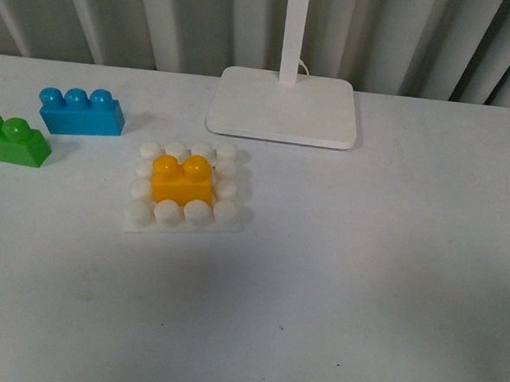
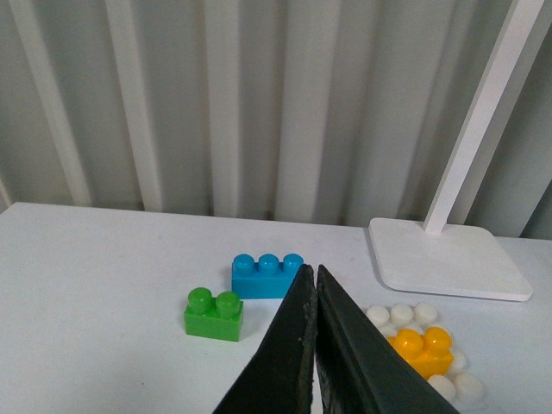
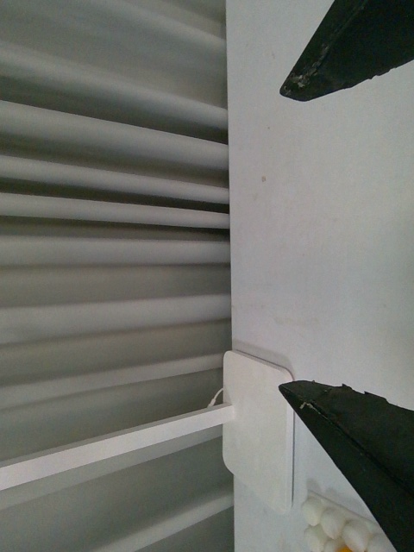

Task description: Insert yellow block into base center

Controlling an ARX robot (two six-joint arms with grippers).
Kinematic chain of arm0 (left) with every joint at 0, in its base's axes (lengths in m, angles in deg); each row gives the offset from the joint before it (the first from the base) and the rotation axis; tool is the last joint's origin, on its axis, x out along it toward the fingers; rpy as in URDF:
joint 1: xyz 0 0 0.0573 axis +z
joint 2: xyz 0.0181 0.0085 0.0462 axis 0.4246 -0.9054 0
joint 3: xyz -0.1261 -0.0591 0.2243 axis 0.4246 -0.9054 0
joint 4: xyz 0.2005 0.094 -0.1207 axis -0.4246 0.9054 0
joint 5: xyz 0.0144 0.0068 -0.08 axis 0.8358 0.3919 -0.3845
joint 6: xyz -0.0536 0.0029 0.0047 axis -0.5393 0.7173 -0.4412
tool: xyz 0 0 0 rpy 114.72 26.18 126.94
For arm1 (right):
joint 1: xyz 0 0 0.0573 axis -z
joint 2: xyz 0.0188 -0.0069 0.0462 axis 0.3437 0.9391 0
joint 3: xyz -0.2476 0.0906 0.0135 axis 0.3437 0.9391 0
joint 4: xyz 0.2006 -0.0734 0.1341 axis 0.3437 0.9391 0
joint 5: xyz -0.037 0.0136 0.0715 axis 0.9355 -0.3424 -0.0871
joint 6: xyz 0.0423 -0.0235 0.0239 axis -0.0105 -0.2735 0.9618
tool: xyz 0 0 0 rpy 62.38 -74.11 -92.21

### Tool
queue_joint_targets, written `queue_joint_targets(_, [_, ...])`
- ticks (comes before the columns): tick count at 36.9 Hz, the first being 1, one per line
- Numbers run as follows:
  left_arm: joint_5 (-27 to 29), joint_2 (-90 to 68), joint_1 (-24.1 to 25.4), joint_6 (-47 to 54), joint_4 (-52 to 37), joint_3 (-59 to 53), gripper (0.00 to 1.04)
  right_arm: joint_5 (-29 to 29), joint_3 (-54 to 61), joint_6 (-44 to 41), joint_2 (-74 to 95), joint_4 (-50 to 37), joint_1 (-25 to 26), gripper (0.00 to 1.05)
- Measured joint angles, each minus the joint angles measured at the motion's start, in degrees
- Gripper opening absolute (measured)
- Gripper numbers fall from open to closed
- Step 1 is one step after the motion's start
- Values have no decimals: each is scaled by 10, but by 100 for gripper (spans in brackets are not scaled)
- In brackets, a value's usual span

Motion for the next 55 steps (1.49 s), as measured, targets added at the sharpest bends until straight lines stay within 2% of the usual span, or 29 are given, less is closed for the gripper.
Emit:
queue_joint_targets(17, [0,103,0,0,104,0,4,0,0,0,0,0,0,95])
queue_joint_targets(21, [0,190,0,0,200,0,4,0,0,0,0,0,0,95])
queue_joint_targets(36, [0,201,0,0,205,0,4,0,0,0,0,0,0,95])
queue_joint_targets(46, [0,201,0,0,205,0,42,0,0,0,0,0,0,95])
queue_joint_targets(48, [0,201,0,0,205,0,51,0,0,0,0,0,0,95])
queue_joint_targets(52, [0,201,0,0,205,0,77,0,0,0,0,0,0,95])
queue_joint_targets(55, [0,201,0,0,205,0,89,0,0,0,0,0,0,95])
